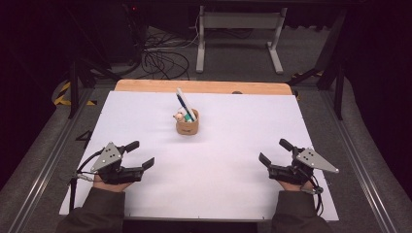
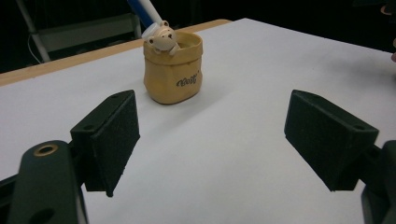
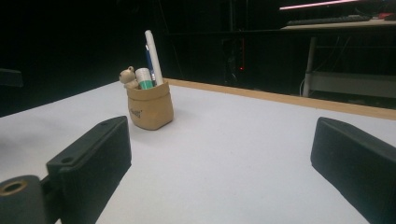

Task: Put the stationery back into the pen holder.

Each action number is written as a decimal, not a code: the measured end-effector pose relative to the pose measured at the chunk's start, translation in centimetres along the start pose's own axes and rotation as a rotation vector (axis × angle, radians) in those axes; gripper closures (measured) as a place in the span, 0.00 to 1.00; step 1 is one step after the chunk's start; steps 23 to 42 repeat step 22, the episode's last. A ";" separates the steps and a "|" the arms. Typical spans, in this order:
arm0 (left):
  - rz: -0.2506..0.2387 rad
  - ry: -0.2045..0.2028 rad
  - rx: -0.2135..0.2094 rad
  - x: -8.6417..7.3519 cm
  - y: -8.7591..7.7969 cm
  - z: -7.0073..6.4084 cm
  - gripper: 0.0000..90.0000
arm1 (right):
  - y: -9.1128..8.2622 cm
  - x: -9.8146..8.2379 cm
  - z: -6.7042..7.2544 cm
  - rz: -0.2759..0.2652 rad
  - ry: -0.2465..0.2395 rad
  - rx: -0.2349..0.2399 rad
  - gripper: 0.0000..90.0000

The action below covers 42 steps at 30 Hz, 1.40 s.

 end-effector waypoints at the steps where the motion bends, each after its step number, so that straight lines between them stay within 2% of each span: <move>1: 0.000 0.000 0.000 0.0 0.0 0.0 0.21 | 0.0 0.0 0.0 0.000 0.000 0.000 0.07; 42: 0.001 0.004 0.001 -0.1 0.1 0.0 0.21 | 0.2 -0.2 0.2 0.011 -0.011 0.006 0.07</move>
Point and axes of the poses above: each handheld gripper's, and its own axes: y roughly forward along the jaws, x roughly out of its top, z roughly to its left, the point moved 9 cm from there along y, roughly forward along the jaws, and after that the axes turned 15 degrees about y, right-handed, at the moved point
